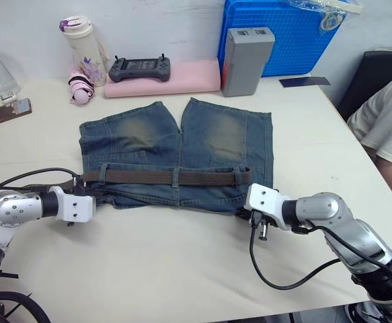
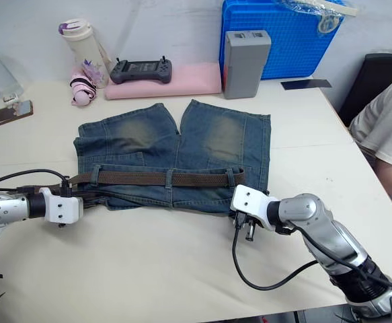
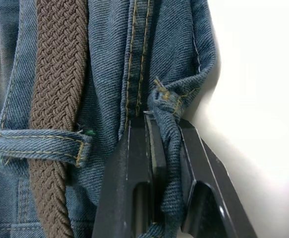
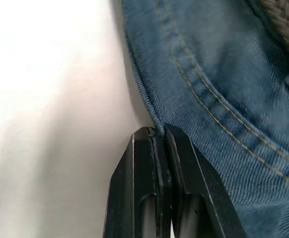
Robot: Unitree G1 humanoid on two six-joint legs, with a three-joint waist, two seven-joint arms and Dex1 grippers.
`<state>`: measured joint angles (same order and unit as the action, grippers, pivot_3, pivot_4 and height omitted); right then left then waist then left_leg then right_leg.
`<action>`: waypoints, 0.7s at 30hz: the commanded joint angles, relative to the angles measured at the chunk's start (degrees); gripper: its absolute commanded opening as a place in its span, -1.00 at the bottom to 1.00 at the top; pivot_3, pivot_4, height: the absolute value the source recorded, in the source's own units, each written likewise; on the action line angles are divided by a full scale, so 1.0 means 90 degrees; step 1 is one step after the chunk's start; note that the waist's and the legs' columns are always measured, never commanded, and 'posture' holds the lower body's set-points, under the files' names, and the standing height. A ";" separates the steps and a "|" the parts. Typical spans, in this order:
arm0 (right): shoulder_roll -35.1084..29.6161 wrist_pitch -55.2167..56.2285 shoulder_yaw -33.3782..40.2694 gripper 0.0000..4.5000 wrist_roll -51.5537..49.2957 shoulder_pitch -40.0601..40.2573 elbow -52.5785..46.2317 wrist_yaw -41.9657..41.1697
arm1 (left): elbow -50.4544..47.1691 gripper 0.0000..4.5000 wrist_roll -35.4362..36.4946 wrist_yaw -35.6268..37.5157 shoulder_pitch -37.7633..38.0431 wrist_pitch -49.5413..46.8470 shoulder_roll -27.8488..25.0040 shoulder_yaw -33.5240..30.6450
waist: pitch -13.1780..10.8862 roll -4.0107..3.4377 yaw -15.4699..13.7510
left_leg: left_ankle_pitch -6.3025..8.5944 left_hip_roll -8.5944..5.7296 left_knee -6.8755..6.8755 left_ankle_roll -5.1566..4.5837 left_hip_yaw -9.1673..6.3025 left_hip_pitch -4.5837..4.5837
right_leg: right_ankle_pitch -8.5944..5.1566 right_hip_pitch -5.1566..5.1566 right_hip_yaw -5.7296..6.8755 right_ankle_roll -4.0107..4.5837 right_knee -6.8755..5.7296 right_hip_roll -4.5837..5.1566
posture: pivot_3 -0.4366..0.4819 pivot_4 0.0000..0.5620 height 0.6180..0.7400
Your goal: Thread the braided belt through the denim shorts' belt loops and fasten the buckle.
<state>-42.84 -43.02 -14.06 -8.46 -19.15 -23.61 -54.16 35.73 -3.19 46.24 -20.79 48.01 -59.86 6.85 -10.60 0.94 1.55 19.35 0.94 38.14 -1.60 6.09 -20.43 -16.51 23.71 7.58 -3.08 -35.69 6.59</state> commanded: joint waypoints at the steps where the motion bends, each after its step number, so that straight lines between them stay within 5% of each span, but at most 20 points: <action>1: 0.0025 -0.0605 0.0796 -0.54 -0.0712 -0.0201 -0.0191 -0.0064 | -0.0234 -0.41 0.0476 0.0113 0.0135 -0.0322 -0.0127 -0.0460 | -0.0003 0.0000 0.0001 | -0.0001 0.0000 0.0000 0.0001 -0.0001 -0.0002 | 0.0000 0.0001 0.0001 0.0000 -0.0005 0.0000 | -0.05 -0.47 0.80; 6: -0.0033 -0.1521 0.1699 0.55 -0.1831 -0.1034 -0.0034 -0.0276 | -0.1330 0.58 0.1223 0.0572 0.0688 -0.1374 -0.0178 -0.0844 | -0.0018 -0.0012 0.0002 | 0.0001 0.0000 0.0005 -0.0002 0.0000 -0.0009 | 0.0003 0.0005 -0.0004 -0.0006 -0.0007 0.0000 | -0.05 -0.47 0.80; 8: 0.0078 -0.2016 0.1954 0.95 -0.2129 -0.1628 0.0330 -0.0096 | -0.2115 0.79 0.1773 0.0888 0.1114 -0.2275 -0.0273 -0.1059 | -0.0019 -0.0012 0.0003 | 0.0001 0.0001 0.0001 0.0000 -0.0011 -0.0009 | 0.0003 0.0004 0.0003 -0.0006 -0.0001 0.0000 | -0.05 -0.47 0.80; 14: 0.0491 -0.2538 0.1403 0.98 -0.1770 -0.2630 0.1911 0.0710 | -0.3838 0.79 0.2930 0.0877 0.1763 -0.4425 -0.0151 -0.1810 | -0.0027 -0.0022 0.0007 | 0.0001 -0.0001 0.0001 0.0001 -0.0007 -0.0014 | 0.0003 0.0005 -0.0001 -0.0006 0.0003 0.0001 | -0.05 -0.47 0.80; 21: 0.1040 -0.2703 0.1113 0.98 -0.1811 -0.2814 0.3072 0.0889 | -0.4621 0.79 0.3376 0.0604 0.2057 -0.5614 0.0294 -0.2473 | -0.0033 -0.0033 0.0005 | -0.0001 -0.0004 0.0002 0.0000 -0.0001 -0.0032 | 0.0004 0.0016 0.0001 -0.0008 0.0003 -0.0001 | -0.05 -0.47 0.80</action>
<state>-33.42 -66.67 -4.78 -23.61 -43.27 4.25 -45.81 -3.69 25.29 52.44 -2.85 -0.48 -57.64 -12.24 -10.90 0.64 1.60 19.32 0.91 38.18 -1.61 6.08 -20.80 -16.47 23.93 7.60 -3.15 -35.66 6.58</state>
